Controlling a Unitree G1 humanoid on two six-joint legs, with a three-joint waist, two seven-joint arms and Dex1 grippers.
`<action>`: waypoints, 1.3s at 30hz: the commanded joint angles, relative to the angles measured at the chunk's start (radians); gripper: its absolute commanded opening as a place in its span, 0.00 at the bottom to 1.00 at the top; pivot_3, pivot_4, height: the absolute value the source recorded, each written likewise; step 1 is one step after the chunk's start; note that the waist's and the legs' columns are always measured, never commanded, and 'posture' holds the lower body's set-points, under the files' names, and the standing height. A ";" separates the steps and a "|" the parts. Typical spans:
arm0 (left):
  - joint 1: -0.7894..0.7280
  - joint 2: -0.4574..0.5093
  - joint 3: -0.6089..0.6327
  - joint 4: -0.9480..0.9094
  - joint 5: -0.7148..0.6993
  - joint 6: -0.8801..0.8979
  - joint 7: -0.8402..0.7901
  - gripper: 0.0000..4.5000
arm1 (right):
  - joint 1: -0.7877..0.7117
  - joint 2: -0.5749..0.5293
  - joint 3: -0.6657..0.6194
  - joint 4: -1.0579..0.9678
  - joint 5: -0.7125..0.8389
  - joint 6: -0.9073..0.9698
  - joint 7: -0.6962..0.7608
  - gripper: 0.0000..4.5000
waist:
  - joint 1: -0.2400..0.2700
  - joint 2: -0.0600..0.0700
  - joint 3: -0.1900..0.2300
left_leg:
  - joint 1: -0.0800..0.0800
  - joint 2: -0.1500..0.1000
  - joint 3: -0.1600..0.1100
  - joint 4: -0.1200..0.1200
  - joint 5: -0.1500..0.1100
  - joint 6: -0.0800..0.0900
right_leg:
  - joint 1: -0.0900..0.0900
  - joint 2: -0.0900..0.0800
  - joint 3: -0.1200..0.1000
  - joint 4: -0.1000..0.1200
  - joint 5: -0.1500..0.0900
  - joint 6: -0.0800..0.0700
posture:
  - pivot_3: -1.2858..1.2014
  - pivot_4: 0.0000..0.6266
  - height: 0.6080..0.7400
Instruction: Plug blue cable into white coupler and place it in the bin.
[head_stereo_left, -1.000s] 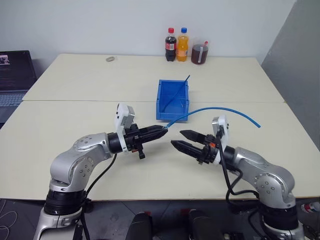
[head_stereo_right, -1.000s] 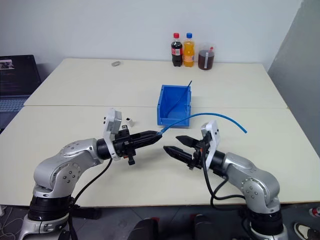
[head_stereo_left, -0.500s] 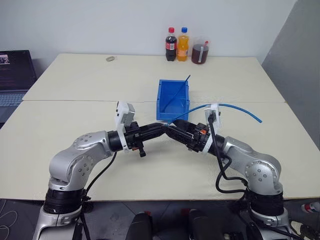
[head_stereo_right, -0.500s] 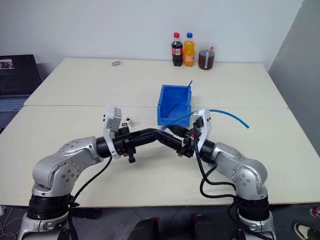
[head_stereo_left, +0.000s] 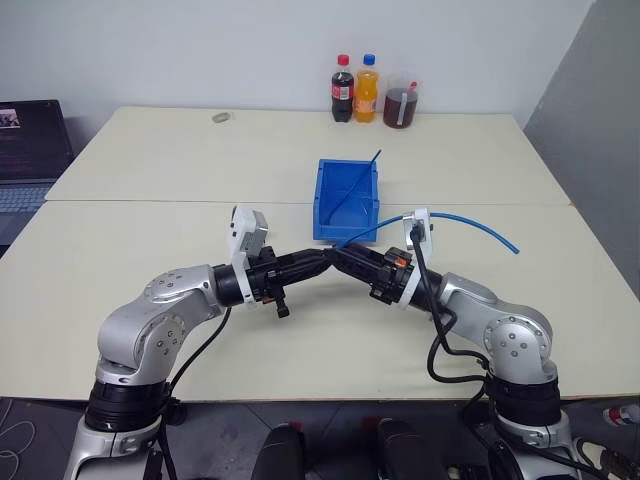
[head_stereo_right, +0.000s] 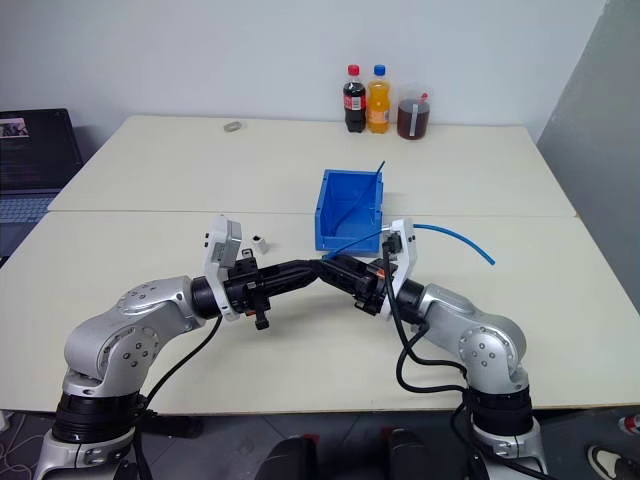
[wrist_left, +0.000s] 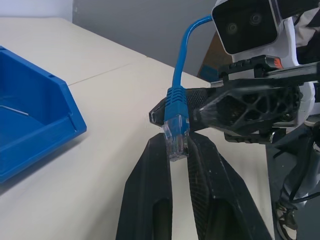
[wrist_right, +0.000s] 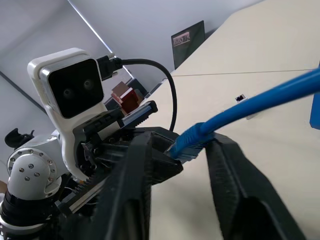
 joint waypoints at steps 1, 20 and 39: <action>0.009 0.011 -0.004 -0.007 0.008 -0.031 -0.019 0.04 | -0.024 0.011 -0.004 -0.025 0.054 0.006 0.007 0.16 | 0.000 0.000 0.000 | 0.000 0.000 0.000 0.000 0.000 0.000 | 0.000 0.000 0.000 0.000 0.000 0.000 | 0.52 0.24 1.00; 0.086 0.072 -0.007 0.040 0.034 -0.085 -0.097 0.34 | -0.009 -0.011 -0.001 -0.038 0.120 0.028 0.014 0.04 | -0.009 0.000 0.000 | 0.000 0.000 0.000 -0.001 0.000 0.000 | 0.000 0.000 0.000 -0.001 0.000 0.000 | 0.52 0.24 1.00; 0.290 0.090 0.089 0.145 0.326 -0.287 0.201 1.00 | 0.025 -0.066 0.070 -0.038 -0.007 -0.075 0.076 0.04 | -0.018 0.001 0.000 | -0.002 0.002 0.001 -0.004 0.000 0.000 | -0.001 0.000 0.000 -0.007 0.000 0.000 | 0.52 0.24 1.00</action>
